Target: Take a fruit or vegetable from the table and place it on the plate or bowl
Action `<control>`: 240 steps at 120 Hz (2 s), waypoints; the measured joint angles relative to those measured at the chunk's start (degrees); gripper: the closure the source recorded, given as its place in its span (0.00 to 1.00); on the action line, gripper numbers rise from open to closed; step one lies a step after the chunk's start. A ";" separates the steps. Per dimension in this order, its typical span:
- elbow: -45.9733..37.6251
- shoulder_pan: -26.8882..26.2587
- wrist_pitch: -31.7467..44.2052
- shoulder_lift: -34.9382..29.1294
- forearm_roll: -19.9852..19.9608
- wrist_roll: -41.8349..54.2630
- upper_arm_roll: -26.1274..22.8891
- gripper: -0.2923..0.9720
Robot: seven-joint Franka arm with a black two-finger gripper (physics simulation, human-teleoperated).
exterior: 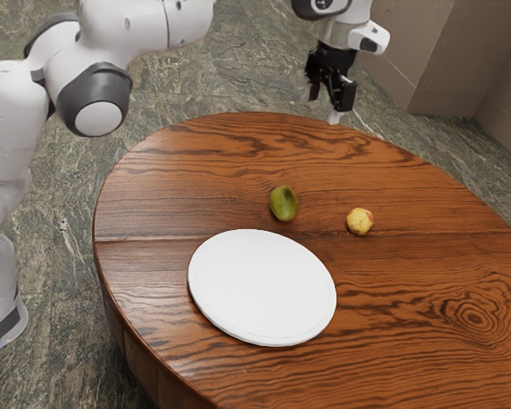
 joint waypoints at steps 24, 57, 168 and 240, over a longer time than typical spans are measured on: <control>0.28 -0.47 -2.30 0.66 -2.36 1.57 1.66 0.23; -8.63 1.99 -3.36 4.00 -5.29 3.48 1.86 0.23; -13.11 7.73 7.54 8.89 -14.53 -31.36 -0.68 0.23; -17.14 6.09 10.11 11.22 -17.90 -45.22 0.06 0.23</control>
